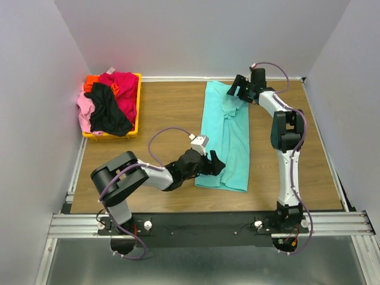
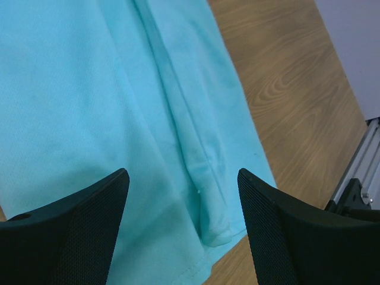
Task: Fold and stack the t-shirts
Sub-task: Fold the tshirt
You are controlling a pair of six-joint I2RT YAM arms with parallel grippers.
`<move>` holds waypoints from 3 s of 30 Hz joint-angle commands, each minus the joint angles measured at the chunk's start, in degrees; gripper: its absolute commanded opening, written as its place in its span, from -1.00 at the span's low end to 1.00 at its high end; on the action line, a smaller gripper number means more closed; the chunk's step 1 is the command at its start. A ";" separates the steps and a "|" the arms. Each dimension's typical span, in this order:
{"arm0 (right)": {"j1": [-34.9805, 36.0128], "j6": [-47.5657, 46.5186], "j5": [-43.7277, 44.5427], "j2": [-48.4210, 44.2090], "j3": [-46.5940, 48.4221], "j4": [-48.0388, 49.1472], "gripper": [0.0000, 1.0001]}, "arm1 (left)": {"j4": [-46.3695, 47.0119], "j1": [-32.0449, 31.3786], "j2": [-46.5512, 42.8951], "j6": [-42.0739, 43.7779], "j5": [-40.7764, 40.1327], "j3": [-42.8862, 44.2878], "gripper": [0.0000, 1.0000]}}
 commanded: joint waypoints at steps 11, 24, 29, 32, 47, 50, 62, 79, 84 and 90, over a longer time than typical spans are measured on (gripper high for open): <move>9.12 -0.83 12.92 -36.41 -36.38 -4.43 0.77 | -10.44 1.76 -14.14 13.07 -10.71 -1.69 0.73; 16.79 10.77 19.87 -80.98 -77.89 -9.50 0.74 | -14.47 5.36 -22.49 9.03 -10.00 -10.84 0.79; 16.97 12.36 16.37 -85.56 -81.33 -14.08 0.70 | -17.28 5.54 -24.07 7.89 -9.48 -12.16 0.78; 17.14 12.88 11.89 -85.30 -81.50 -15.58 0.61 | -20.70 5.54 -24.34 7.10 -9.30 -11.81 0.75; 21.53 18.59 8.44 -87.67 -85.98 -24.55 0.24 | -24.68 5.45 -27.33 6.04 -3.42 -14.97 0.63; 22.41 20.00 9.15 -88.46 -87.21 -24.99 0.24 | -24.41 5.54 -26.54 5.78 -2.71 -14.97 0.62; 25.40 23.60 14.86 -86.36 -88.27 -27.28 0.21 | -25.55 4.13 -25.04 5.25 -1.92 -13.04 0.51; 25.84 26.07 18.72 -85.83 -93.10 -21.21 -0.09 | -25.82 1.41 -22.85 4.11 -2.01 -11.37 0.43; 25.84 25.89 18.55 -85.65 -93.46 -20.25 -0.42 | -26.08 1.15 -22.67 3.76 -2.10 -11.28 0.34; 25.93 25.80 18.55 -86.53 -93.81 -19.63 -0.58 | -26.17 0.44 -21.44 2.62 -2.62 -10.66 0.22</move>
